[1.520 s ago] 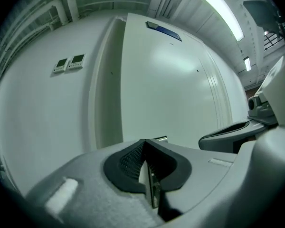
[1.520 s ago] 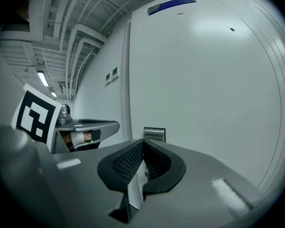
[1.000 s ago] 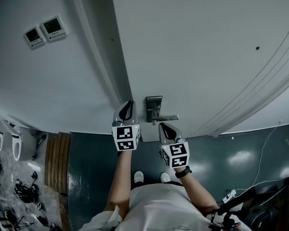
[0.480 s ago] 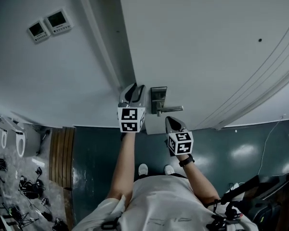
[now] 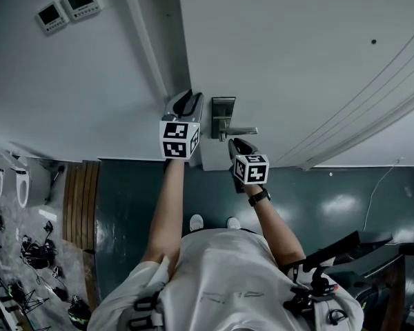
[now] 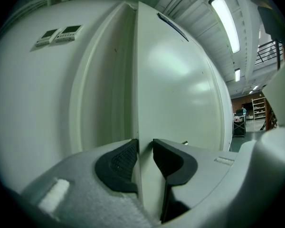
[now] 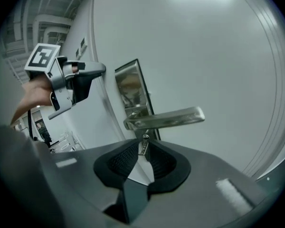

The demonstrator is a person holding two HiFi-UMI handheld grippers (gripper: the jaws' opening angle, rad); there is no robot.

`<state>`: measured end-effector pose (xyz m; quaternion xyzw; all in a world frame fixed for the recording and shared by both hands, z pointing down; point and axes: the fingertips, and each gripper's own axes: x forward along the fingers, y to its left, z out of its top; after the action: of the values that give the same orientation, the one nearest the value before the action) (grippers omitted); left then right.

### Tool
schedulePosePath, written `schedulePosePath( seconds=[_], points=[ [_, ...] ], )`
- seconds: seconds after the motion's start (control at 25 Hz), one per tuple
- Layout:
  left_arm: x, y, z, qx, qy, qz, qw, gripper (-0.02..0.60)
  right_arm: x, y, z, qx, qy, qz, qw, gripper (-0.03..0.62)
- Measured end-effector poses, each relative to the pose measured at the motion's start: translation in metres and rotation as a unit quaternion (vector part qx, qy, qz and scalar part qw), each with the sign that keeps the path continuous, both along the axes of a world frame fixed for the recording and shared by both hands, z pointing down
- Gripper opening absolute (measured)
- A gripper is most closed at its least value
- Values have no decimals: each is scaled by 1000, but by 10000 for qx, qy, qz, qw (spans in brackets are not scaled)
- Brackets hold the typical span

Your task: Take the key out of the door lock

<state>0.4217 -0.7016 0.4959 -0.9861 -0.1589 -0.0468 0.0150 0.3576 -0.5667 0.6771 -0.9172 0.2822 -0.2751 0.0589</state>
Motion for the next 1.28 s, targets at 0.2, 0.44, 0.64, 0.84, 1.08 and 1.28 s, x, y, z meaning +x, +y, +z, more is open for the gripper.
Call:
schedulePosePath(
  seconds=[0.2, 0.44, 0.64, 0.84, 1.08, 1.28],
  points=[
    [1, 1, 2, -32, -34, 0, 10000, 110, 11, -19, 35, 730, -717, -38, 9947, 92],
    [-1, 5, 1, -29, -49, 68, 10000, 109, 29, -32, 52, 1708, -1359, 313, 9754, 95],
    [-2, 4, 2, -37, -19, 69, 10000, 110, 36, -36, 57, 3171, -1986, 545, 9258, 68],
    [-2, 1, 3, -58, -47, 36, 10000, 110, 37, -35, 62, 4694, -2352, 656, 8486, 29],
    [-3, 0, 2, -107, -49, -68, 9999, 114, 34, -33, 62, 5125, -2438, 876, 8187, 28],
    [-4, -1, 2, -105, -66, -121, 9998, 117, 32, -33, 62, 5284, -2426, 966, 8078, 28]
  ],
)
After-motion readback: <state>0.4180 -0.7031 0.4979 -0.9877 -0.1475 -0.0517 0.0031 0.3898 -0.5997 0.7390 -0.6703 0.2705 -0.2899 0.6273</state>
